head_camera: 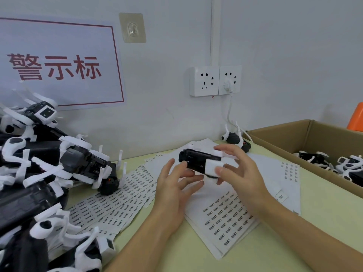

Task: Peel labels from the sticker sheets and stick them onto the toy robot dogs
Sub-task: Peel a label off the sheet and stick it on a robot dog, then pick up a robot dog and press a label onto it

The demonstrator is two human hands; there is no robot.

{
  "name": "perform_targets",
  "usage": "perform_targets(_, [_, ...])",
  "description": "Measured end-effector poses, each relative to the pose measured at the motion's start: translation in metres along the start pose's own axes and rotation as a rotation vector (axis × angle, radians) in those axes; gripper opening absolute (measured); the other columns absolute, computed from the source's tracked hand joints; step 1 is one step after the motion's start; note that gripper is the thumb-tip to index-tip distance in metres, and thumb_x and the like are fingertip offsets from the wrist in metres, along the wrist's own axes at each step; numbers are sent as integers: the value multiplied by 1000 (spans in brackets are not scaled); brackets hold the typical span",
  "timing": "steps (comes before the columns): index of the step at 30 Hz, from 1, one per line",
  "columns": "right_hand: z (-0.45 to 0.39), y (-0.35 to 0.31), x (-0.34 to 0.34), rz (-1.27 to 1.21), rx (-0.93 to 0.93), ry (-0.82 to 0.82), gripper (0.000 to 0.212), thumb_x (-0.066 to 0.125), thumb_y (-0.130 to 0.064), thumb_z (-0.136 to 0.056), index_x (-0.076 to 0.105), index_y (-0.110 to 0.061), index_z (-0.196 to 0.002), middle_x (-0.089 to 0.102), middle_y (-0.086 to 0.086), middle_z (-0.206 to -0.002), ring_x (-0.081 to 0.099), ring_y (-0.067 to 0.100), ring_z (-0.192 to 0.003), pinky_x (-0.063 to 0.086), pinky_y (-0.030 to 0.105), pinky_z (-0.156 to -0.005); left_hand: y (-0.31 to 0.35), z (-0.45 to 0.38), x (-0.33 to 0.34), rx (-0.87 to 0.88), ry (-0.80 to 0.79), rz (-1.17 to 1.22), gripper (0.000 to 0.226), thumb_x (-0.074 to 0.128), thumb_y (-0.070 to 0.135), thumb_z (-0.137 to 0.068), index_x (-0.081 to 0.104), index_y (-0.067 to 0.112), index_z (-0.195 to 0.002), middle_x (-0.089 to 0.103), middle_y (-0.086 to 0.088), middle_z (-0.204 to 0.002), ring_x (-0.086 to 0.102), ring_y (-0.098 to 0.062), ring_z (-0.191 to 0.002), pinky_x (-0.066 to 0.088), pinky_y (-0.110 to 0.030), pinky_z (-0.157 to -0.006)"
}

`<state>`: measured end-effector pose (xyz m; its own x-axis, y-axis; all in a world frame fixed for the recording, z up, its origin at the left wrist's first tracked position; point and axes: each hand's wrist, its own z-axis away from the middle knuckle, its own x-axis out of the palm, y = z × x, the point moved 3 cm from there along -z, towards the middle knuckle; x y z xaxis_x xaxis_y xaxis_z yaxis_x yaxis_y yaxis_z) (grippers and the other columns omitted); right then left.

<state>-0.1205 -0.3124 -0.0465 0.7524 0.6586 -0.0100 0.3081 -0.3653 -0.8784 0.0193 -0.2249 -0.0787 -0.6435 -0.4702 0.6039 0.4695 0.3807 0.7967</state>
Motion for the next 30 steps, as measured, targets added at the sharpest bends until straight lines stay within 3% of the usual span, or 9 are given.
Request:
perform_targets(3, [-5, 6, -5, -376, 218, 131, 40, 76, -19, -75, 66, -9, -112, 63, 15, -108, 63, 25, -81, 52, 35, -68, -1, -1, -1, 14, 43, -94, 21, 68, 16, -93, 68, 10, -114, 56, -7, -72, 60, -25, -59, 53, -30, -53])
perform_targets(7, [-6, 6, -10, -693, 396, 222, 39, 69, -31, -77, 70, -6, -107, 66, 18, -102, 65, 35, -85, 56, 27, -56, 2, 0, 1, 59, 94, -152, 39, 78, 33, -82, 68, 25, -119, 62, -4, -86, 58, -19, -63, 48, -28, -50])
perform_targets(9, [-5, 6, -9, -747, 454, 200, 47, 70, -34, -75, 68, -4, -112, 67, 20, -98, 68, 36, -79, 55, 25, -51, 2, 2, 3, 56, 51, -140, 58, 80, 41, -72, 63, 33, -127, 70, -6, -101, 70, -24, -81, 55, -31, -58])
perform_targets(11, [-4, 6, -8, -745, 490, 181, 49, 70, -37, -75, 69, -4, -112, 67, 20, -96, 69, 35, -72, 54, 25, -49, 1, 3, 4, 48, 4, -133, 56, 77, 39, -76, 61, 36, -130, 74, -2, -102, 73, -30, -96, 58, -34, -65])
perform_targets(16, [-6, 9, -12, -709, 503, 156, 43, 70, -42, -77, 74, -7, -103, 69, 18, -92, 68, 32, -71, 55, 25, -49, 2, 2, 3, 57, 4, -146, 37, 72, 30, -89, 67, 35, -125, 72, -7, -102, 74, -36, -89, 57, -31, -61])
perform_targets(21, [-11, 7, -22, -346, 516, 86, 35, 58, -52, -91, 74, -33, -115, 68, 1, -108, 63, 18, -70, 43, 29, -53, 2, 3, 3, 90, 83, -178, 35, 71, 38, -86, 68, 19, -115, 70, -5, -91, 66, -24, -65, 52, -30, -53])
perform_targets(25, [-12, 4, -29, 55, 410, -47, 29, 60, -37, -96, 67, -34, -124, 65, 5, -108, 59, 8, -60, 39, 28, -45, 1, 2, -1, 125, 160, -285, 8, 63, 34, -98, 68, 27, -99, 69, -15, -92, 63, -20, -59, 48, -30, -46])
perform_targets(27, [-9, 0, -29, 134, 331, -193, 40, 70, -30, -92, 62, -37, -130, 67, 6, -109, 60, 11, -65, 45, 26, -51, 0, 2, -2, 145, 185, -338, 9, 62, 36, -98, 67, 30, -93, 71, -12, -90, 64, -17, -59, 47, -28, -45])
perform_targets(30, [-5, -7, -27, 352, 235, -382, 52, 78, -29, -82, 60, -50, -127, 66, -18, -116, 67, 1, -80, 53, 22, -73, 2, 1, -5, 141, 229, -303, 12, 60, 36, -99, 65, 25, -97, 72, -10, -91, 64, -19, -61, 47, -30, -49])
